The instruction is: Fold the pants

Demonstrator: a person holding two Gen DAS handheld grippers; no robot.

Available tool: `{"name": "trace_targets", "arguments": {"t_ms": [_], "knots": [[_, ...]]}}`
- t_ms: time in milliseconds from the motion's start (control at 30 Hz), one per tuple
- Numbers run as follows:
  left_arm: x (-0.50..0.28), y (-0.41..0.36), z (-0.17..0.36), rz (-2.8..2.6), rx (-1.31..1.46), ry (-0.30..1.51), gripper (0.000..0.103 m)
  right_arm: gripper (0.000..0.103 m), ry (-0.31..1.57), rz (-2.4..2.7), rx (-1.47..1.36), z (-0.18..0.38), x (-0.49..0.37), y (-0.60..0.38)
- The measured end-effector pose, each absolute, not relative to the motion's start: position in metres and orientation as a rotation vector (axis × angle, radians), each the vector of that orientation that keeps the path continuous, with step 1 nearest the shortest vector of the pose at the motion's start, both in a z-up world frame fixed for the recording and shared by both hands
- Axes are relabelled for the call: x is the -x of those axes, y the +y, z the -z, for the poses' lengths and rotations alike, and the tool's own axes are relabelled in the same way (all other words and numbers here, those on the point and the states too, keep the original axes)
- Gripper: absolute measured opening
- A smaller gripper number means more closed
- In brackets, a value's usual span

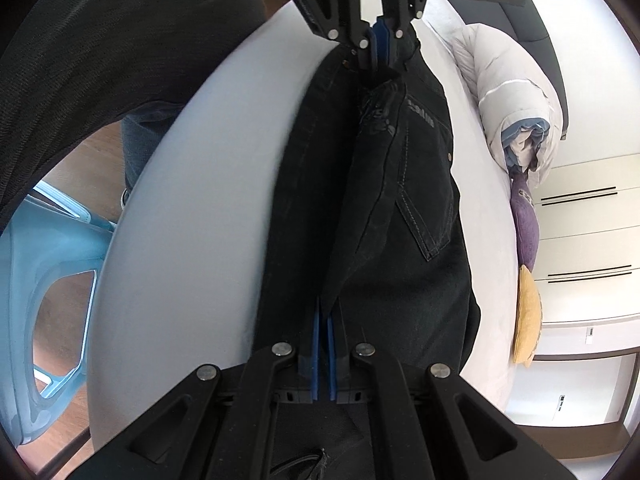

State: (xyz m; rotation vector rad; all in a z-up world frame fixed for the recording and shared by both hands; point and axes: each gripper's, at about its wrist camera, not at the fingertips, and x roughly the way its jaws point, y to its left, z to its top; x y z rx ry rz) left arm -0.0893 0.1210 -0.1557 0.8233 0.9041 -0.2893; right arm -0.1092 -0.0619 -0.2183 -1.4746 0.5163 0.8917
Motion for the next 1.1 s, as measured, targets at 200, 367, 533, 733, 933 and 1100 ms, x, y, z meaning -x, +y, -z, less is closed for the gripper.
{"name": "trace_targets", "arguments": {"t_ms": [200,367,533,733,933,1100], "knots": [[0.079,0.132,0.165,0.255,-0.787,0.926,0.016,0.004,0.507,-0.871,1.490,0.233,0.121,-0.062],[0.083,0.148,0.154,0.221,-0.737,0.970,0.042,0.006,0.507,-0.848,1.480,0.235,0.121,-0.063],[0.097,0.179,0.119,0.177,-0.655,0.961,0.075,0.007,0.480,-0.817,1.503,0.239,0.126,-0.063],[0.065,0.186,0.065,0.104,-0.388,0.892,0.075,0.007,0.443,-0.765,1.531,0.245,0.133,-0.061],[0.010,0.141,0.058,0.191,-0.202,0.877,0.075,0.007,0.416,-0.720,1.538,0.250,0.140,-0.061],[-0.024,0.108,0.097,0.262,-0.139,1.000,0.075,0.007,0.428,-0.701,1.523,0.249,0.140,-0.059]]}}
